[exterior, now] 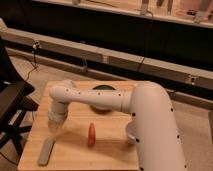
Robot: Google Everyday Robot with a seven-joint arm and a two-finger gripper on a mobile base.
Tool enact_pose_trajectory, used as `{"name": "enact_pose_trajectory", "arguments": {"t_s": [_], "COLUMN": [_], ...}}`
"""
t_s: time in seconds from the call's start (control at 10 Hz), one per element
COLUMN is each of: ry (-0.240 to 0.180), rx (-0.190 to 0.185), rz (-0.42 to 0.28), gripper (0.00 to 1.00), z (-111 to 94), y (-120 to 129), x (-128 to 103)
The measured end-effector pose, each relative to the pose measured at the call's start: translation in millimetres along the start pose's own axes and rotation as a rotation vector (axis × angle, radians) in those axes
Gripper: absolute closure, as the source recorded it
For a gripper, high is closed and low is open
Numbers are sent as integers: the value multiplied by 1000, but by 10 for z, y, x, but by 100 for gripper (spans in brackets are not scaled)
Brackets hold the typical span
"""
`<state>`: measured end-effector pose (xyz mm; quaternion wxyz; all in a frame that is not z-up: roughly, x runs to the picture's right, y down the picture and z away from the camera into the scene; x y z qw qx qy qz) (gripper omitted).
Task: Knock the eraser over
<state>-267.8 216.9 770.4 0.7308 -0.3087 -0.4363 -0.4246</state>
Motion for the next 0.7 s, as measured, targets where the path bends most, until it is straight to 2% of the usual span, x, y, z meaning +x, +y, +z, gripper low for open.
{"name": "enact_pose_trajectory", "arguments": {"t_s": [0.1,0.3,0.4,0.7], "ry": [-19,23,30,-6], "rx": [-4,-2,-1,0], "rz": [1,-6,-6,-1], "gripper": [100,100,100,100], "z": [8,-18,-14,-8], "y": [29,-5,-17,15], "x": [4,8,1,23]}}
